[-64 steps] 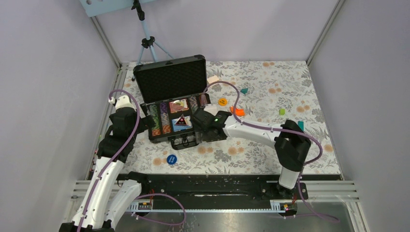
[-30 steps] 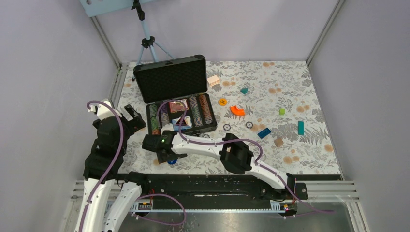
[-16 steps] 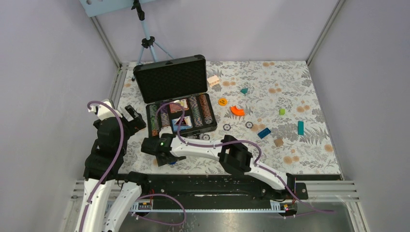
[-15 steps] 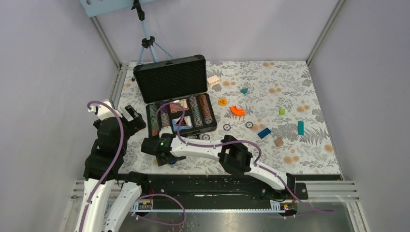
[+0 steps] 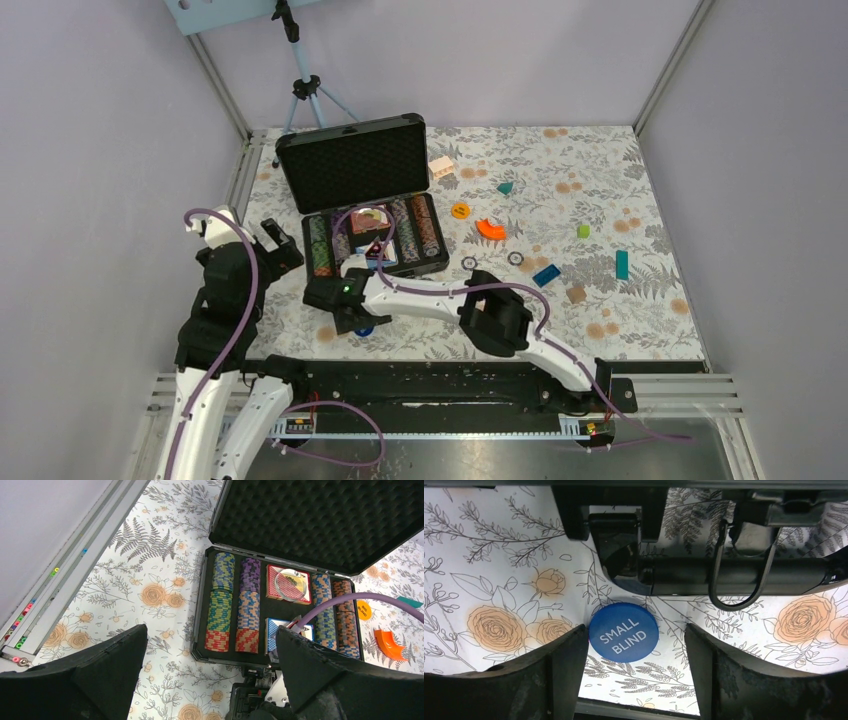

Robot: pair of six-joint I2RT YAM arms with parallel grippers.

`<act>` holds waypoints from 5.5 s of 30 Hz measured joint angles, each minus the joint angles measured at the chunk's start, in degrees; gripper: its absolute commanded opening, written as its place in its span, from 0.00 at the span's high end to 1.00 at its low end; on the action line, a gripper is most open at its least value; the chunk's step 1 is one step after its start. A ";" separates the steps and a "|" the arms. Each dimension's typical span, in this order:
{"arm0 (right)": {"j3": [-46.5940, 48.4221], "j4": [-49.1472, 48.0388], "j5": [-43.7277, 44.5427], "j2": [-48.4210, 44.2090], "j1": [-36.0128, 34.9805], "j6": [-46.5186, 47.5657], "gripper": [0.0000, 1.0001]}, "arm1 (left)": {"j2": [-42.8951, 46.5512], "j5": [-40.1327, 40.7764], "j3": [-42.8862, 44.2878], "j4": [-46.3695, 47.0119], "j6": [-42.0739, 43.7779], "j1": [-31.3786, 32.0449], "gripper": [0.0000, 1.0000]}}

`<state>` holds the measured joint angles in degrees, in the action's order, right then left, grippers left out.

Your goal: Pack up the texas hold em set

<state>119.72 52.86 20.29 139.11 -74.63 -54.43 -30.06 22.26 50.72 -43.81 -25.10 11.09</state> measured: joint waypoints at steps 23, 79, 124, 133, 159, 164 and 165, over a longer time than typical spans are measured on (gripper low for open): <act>-36.74 -11.89 -0.94 -21.92 5.40 -2.16 0.39 | -0.02 -0.15 -0.85 0.79 0.00 0.00 0.01; -48.48 -18.43 -1.75 -29.46 13.18 1.36 0.39 | -0.79 -1.44 -4.48 3.19 0.28 0.26 0.01; -47.23 -10.36 -1.18 -31.32 13.84 4.68 0.41 | -0.74 -1.42 -4.48 3.19 0.70 0.48 0.01; -41.44 -6.80 0.13 -31.80 13.94 6.75 0.41 | -0.74 -1.42 -4.48 3.21 0.70 0.48 0.01; 17.42 3.98 1.05 -1.79 15.50 22.08 0.40 | -0.61 -1.42 -4.48 3.19 0.74 0.66 0.01; 19.63 3.72 -0.44 -0.55 16.35 23.21 0.40 | -0.61 -1.42 -4.48 3.21 0.79 0.70 0.01; 19.61 3.61 -0.55 -0.50 16.59 23.28 0.40 | -0.61 -1.42 -4.48 3.21 0.81 0.72 0.01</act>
<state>139.33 56.47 19.75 138.61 -58.04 -31.16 -30.68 20.84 46.24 -40.60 -24.29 11.81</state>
